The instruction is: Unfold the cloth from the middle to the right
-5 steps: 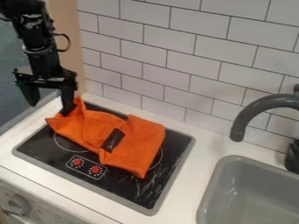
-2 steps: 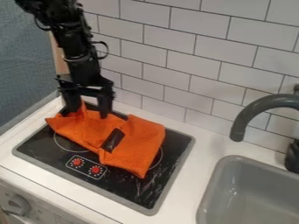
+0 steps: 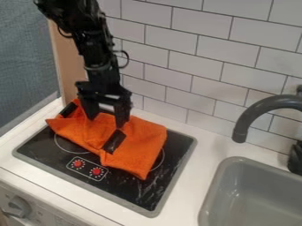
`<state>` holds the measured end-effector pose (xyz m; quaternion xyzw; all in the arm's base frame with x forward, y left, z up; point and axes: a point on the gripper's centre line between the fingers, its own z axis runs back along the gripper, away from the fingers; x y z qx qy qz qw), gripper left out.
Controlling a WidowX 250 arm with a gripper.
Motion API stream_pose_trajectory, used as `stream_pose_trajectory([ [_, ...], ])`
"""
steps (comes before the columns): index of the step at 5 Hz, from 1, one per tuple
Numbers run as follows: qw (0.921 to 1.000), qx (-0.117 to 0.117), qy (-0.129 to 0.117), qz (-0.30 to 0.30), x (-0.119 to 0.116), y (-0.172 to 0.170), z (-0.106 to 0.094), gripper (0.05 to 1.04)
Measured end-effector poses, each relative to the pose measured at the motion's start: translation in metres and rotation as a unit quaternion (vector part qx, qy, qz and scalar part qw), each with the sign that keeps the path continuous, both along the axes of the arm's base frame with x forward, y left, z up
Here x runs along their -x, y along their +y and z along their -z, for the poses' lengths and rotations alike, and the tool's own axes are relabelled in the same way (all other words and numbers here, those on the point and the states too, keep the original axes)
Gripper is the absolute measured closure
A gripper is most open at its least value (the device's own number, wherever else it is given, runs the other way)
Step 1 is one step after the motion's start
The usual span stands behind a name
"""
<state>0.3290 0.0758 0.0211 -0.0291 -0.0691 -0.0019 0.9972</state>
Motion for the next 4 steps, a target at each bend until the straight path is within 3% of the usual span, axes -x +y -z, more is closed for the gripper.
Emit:
stream_pose_trajectory([
  [1, 0.9997, 0.005, 0.025, 0.0, 0.003, -0.001, 0.017, 0.084],
  [4, 0.9991, -0.007, 0.038, 0.02, -0.004, -0.011, 0.028, 0.084],
])
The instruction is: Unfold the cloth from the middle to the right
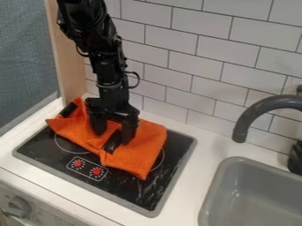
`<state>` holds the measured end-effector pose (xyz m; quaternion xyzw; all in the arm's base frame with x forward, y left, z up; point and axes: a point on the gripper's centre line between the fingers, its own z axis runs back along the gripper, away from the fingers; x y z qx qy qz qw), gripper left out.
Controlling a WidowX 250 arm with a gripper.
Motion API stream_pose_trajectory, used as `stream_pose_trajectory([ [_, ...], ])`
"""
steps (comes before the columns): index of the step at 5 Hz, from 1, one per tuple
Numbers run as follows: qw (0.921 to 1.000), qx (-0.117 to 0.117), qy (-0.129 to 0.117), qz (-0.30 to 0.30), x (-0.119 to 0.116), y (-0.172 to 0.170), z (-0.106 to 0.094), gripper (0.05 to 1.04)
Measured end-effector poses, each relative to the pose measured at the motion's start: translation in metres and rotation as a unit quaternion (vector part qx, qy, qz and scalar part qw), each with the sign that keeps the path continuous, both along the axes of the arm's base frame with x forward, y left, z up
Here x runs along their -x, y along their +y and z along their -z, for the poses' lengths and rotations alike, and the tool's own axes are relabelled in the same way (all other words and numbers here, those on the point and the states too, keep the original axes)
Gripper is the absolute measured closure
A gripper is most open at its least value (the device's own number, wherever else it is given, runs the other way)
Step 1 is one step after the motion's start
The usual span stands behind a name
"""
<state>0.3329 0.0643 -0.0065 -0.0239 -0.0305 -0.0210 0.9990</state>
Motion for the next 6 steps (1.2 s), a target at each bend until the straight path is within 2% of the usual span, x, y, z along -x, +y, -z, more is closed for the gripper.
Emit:
stream_pose_trajectory([
  [1, 1.0, 0.0, 0.0, 0.006, 0.0, -0.001, 0.0, 0.147],
  [2, 0.9998, 0.001, 0.009, 0.015, 0.001, -0.008, 0.008, 0.457],
  [3, 0.9998, 0.001, 0.008, 0.017, -0.003, -0.009, 0.011, 0.73],
  [4, 0.9997, 0.004, 0.01, 0.019, -0.003, -0.01, 0.013, 0.89],
  [5, 0.9997, 0.007, 0.008, 0.021, -0.004, -0.011, 0.012, 0.987],
  [6, 0.9996, 0.012, 0.01, 0.024, -0.003, -0.012, 0.013, 1.014],
])
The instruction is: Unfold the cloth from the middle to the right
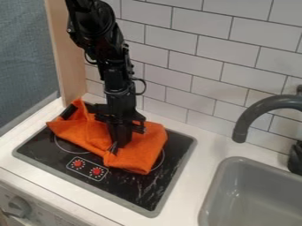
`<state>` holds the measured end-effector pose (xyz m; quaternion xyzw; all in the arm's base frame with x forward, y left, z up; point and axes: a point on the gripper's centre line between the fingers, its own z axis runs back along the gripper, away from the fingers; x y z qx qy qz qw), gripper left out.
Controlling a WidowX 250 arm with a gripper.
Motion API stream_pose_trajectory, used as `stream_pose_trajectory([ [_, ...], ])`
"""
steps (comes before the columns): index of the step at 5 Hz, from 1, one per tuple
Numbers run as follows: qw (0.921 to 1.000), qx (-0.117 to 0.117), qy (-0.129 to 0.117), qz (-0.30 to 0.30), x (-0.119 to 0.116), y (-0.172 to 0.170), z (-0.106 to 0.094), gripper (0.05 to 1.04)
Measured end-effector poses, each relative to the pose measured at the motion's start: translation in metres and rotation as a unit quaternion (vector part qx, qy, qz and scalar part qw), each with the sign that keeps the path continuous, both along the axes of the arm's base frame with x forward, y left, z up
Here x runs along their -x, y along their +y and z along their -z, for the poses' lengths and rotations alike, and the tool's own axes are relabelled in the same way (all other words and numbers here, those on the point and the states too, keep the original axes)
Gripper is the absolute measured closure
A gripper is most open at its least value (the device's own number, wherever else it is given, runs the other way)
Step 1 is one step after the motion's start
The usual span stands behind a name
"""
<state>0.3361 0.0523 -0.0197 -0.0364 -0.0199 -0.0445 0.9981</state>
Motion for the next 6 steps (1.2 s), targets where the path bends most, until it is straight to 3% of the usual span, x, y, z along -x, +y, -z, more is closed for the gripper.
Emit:
stream_pose_trajectory([
  [1, 1.0, 0.003, 0.0, -0.001, 0.001, -0.001, -0.003, 1.015],
  [4, 0.9992, 0.027, -0.029, -0.002, 0.004, -0.014, -0.039, 1.016],
  [6, 0.998, 0.044, -0.031, 0.033, 0.01, -0.058, -0.051, 1.018],
])
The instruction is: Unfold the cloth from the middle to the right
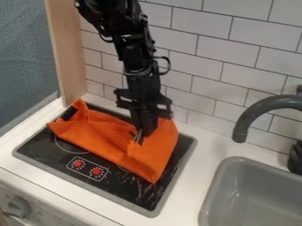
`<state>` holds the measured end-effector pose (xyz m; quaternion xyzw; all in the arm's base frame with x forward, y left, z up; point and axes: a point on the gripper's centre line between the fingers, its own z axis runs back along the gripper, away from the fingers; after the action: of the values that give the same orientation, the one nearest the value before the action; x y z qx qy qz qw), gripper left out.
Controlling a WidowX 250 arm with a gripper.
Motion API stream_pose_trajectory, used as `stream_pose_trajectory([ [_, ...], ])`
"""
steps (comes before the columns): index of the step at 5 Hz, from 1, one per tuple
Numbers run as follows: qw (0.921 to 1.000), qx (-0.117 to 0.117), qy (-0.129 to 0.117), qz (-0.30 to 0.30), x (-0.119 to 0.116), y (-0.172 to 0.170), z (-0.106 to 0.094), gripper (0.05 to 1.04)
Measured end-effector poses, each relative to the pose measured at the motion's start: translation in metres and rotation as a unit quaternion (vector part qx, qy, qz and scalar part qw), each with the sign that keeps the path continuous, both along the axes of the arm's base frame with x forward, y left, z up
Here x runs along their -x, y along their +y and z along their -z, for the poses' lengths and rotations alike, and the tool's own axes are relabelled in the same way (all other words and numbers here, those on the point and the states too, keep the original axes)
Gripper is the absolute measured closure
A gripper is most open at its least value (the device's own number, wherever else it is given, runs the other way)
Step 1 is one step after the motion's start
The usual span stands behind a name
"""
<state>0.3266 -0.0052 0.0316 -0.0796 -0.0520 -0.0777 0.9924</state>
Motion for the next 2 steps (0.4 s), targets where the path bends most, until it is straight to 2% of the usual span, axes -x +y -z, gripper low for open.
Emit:
stream_pose_trajectory([
  [1, 0.9997, 0.004, 0.003, 0.022, 0.004, -0.025, 0.003, 1.019],
  [2, 0.999, 0.005, -0.007, 0.043, 0.004, -0.051, 0.005, 1.019],
])
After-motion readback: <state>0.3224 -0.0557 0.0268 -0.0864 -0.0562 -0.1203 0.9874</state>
